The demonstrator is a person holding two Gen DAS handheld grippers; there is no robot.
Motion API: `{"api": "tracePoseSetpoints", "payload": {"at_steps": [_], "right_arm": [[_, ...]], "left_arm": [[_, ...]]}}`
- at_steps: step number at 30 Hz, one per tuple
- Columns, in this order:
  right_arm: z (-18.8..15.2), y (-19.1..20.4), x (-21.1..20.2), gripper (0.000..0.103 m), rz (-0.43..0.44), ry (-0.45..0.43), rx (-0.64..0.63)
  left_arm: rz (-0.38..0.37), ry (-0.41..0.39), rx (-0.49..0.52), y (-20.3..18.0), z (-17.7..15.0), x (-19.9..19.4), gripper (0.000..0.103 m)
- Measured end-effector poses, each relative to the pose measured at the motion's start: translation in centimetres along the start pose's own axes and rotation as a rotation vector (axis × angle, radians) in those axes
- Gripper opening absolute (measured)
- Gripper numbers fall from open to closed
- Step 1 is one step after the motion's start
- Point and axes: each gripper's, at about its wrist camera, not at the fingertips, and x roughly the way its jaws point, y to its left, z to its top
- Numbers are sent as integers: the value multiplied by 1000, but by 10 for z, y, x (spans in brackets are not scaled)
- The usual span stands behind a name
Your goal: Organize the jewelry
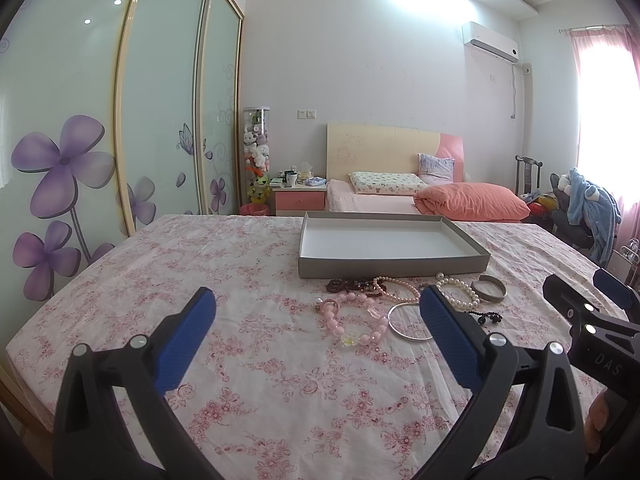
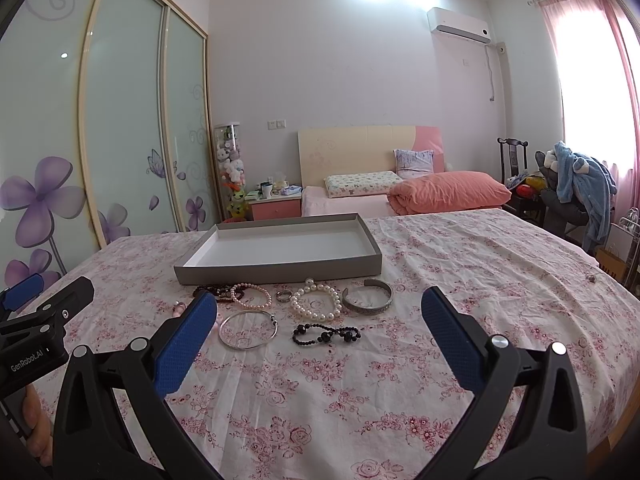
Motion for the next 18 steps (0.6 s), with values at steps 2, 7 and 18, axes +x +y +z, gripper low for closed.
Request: {"api": "tracePoseSetpoints", "payload": {"at_steps": [2,7,18], "right_arm": [[0,0,0,101,1,0,0],[-1,0,0,101,0,1,0],[1,-1,0,101,0,2,3]], "left_arm": [[0,0,0,0,0,0,99],[0,1,0,0,0,0,99],[1,2,-1,0,0,0,99]]}}
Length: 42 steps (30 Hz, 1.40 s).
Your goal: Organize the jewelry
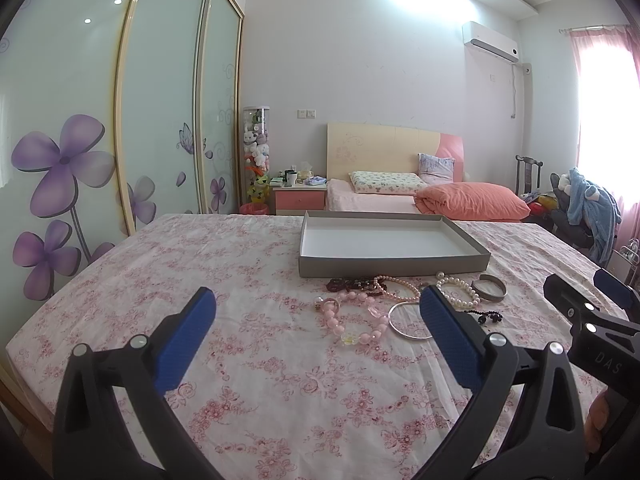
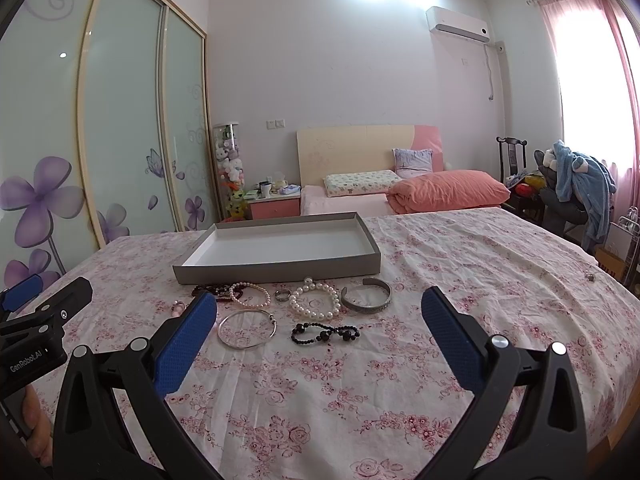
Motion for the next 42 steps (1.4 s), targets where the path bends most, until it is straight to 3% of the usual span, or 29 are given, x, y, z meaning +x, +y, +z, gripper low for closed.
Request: {"api": "tracePoseSetpoints", "payload": {"at_steps": [14,21,25,33,39,42], "right_arm": [[-3,-4,8,101,-15,22,0],[1,-22,39,101,-11,129,40],[3,-29,64,101,18,240,56],[-13,-35,122,69,99,535,49],[-18,-30,139,60,95,604,-5],[-16,-25,145,56,93,609,-40]], "left_arm": [[4,14,1,-4,-9,5,99],[18,85,26,0,-7,30,99],[-8,189,22,4,-6,53,99],[-83,396,-22,14,-7,99,99],[-97,455,-22,17,-5,117,99],[-99,470,-14,16,-3,126,93]]}}
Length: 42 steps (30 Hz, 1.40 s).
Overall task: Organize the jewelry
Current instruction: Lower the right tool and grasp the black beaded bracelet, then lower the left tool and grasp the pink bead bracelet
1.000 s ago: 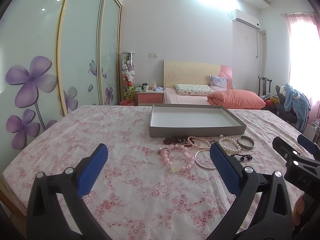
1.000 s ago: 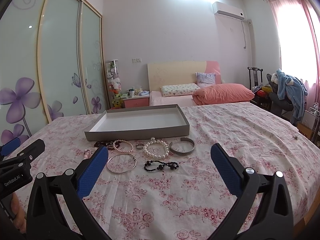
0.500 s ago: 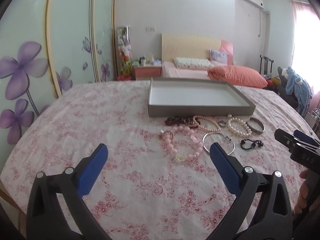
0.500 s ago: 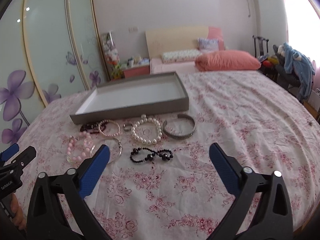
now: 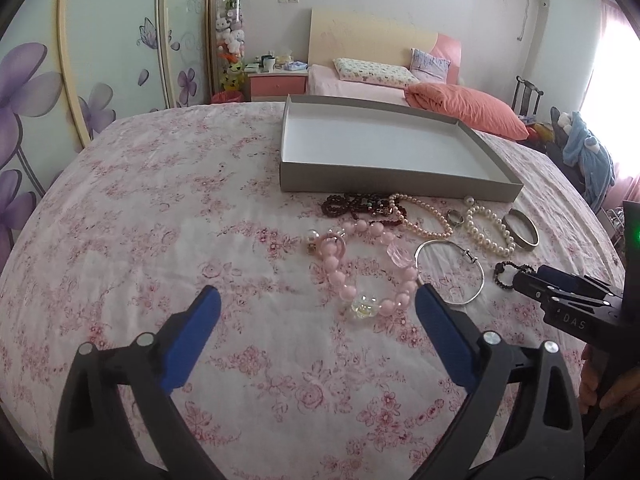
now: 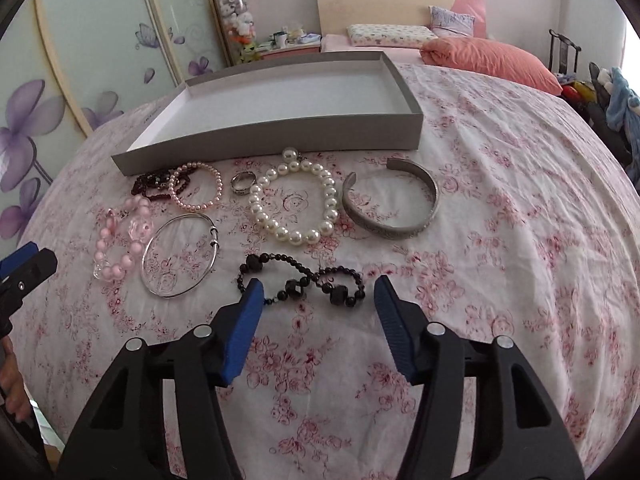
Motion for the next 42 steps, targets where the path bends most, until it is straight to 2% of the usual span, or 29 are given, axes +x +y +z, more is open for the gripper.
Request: {"api": "tracePoseSetpoints", "payload": {"at_steps": [2,6,8,10,17,25,29,32,35,39,42], "right_arm": [[2,3,1,51,-7,-1,-18],[0,9,-1,29,-48,-16,-55],[-2,9,-2,28,-41,-19,-59],[-4,9,-5,16,-40,-23,-57],[-4,7,-7,16,-40,-30,-50],[-2,2,-5,16,-28,-33,-39],[-3,1,-5,16,-24,-34,-33],[-2,0,-5,16,-22,-35,-30],[-2,0,-5,16,-20,-35,-28],[-2,-1,-4,16,-16,-36,-24],[-2,-1,-4,16,-16,-36,-22]], "left_arm": [[0,13,1,0,3,6,89],[-3,38,-9,1,7,14,81],[-4,48,-16,3,8,18,79],[-5,59,-21,4,9,22,76],[-26,104,-44,4,12,38,65],[-49,149,-64,-1,17,57,44],[-43,154,-43,-10,20,62,39],[-28,154,-30,-15,21,64,30],[-5,153,-25,-15,22,65,16],[-10,153,-24,-14,20,64,14],[24,166,31,-20,17,61,16]]}}
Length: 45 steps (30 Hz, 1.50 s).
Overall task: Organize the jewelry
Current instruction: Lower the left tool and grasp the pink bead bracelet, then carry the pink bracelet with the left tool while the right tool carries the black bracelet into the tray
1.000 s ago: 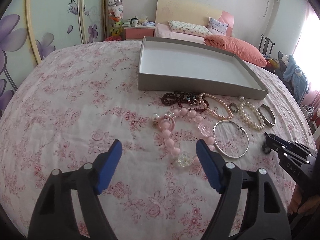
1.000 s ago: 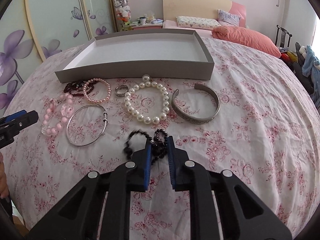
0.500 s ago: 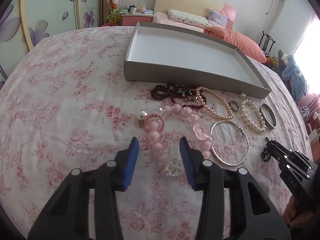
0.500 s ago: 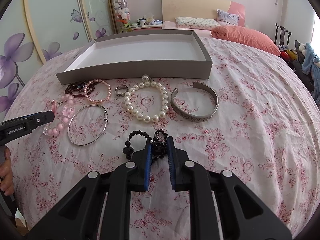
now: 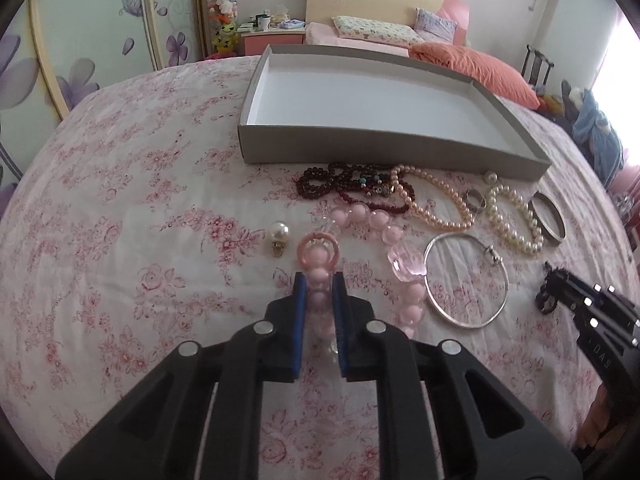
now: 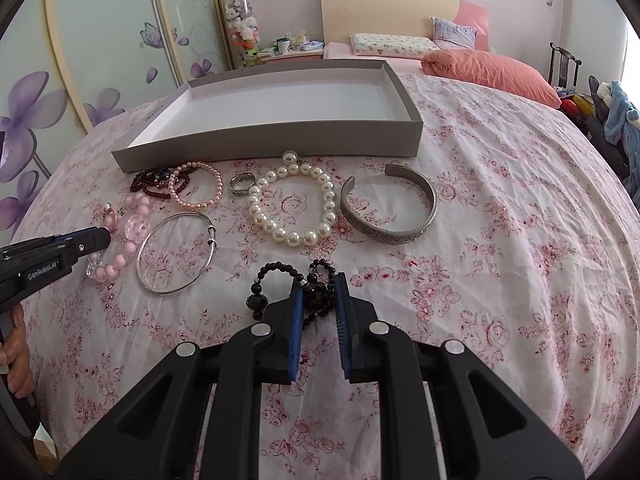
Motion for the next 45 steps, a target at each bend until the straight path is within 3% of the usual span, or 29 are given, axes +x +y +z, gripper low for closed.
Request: {"api": "tracePoseSetpoints", "payload": {"at_steps": [6,12,18,32,45], "right_arm": [[0,-2,0,16,7,-2,11],[-1,-4,-1,16,12,-7,22],[-1,-5,-10,16,28,-43,28],[4,4,-39,16,116,-180,30],[8,15,-61,12,140,-286,23]], "left_arm": [[49,-6,63,-11,-1,2,20],[60,-25,99,-15,0,4,14],[5,-58,61,-5,-6,-7,14],[-208,-274,-3,9,-10,-74,14],[-239,-396,0,7,-15,-110,14]]}}
